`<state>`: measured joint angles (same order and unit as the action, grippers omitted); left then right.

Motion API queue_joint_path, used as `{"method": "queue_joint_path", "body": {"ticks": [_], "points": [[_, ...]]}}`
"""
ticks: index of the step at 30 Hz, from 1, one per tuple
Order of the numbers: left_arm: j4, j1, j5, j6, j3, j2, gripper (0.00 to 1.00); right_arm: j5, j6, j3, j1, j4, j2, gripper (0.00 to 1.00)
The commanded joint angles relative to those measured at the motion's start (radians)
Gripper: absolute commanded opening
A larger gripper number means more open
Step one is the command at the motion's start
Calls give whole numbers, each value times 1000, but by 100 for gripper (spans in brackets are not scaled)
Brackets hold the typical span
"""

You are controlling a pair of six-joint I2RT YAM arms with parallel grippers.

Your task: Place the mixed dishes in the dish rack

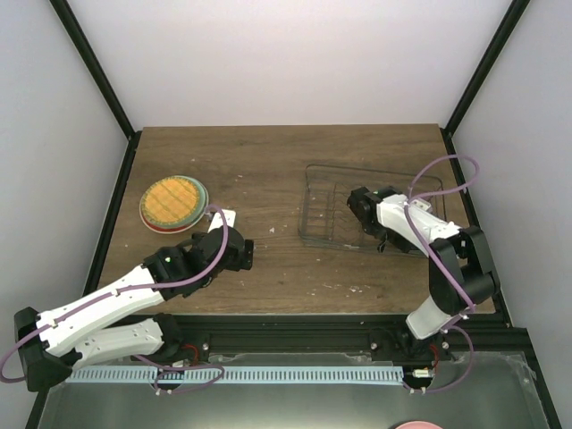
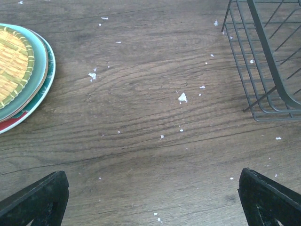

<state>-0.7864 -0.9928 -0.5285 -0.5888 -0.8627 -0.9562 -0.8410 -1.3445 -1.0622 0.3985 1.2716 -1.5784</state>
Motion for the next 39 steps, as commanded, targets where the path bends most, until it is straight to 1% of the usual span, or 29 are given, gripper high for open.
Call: {"method": "queue_joint_path", "body": {"ticks": [1, 4, 5, 15, 20, 24, 28, 31, 33, 36, 39], "points": [[19, 6, 2, 14, 8, 10, 100, -14, -9, 7, -6, -23, -5, 13], [18, 7, 2, 11, 6, 5, 100, 19, 68, 18, -5, -122, 18, 24], [18, 8, 2, 9, 5, 4, 100, 25, 87, 20, -5, -141, 23, 26], [27, 8, 4, 3, 1, -16, 100, 49, 149, -10, -6, -181, 4, 32], [42, 8, 6, 4, 4, -27, 100, 104, 183, -56, 7, -184, 19, 40], [55, 9, 9, 7, 2, -48, 100, 189, 214, -66, 35, -207, 45, 58], [58, 19, -9, 12, -6, -65, 100, 275, 296, -91, 64, -282, 67, 74], [70, 66, 11, 23, -22, -57, 100, 335, 390, -134, 85, -336, 75, 83], [90, 116, 53, 43, -34, -56, 100, 391, 495, -163, 94, -383, 80, 87], [88, 195, 113, 94, -70, -88, 100, 510, 646, -194, 98, -483, 94, 88], [65, 285, 194, 167, -126, -163, 100, 647, 796, -225, 99, -598, 110, 89]]}}
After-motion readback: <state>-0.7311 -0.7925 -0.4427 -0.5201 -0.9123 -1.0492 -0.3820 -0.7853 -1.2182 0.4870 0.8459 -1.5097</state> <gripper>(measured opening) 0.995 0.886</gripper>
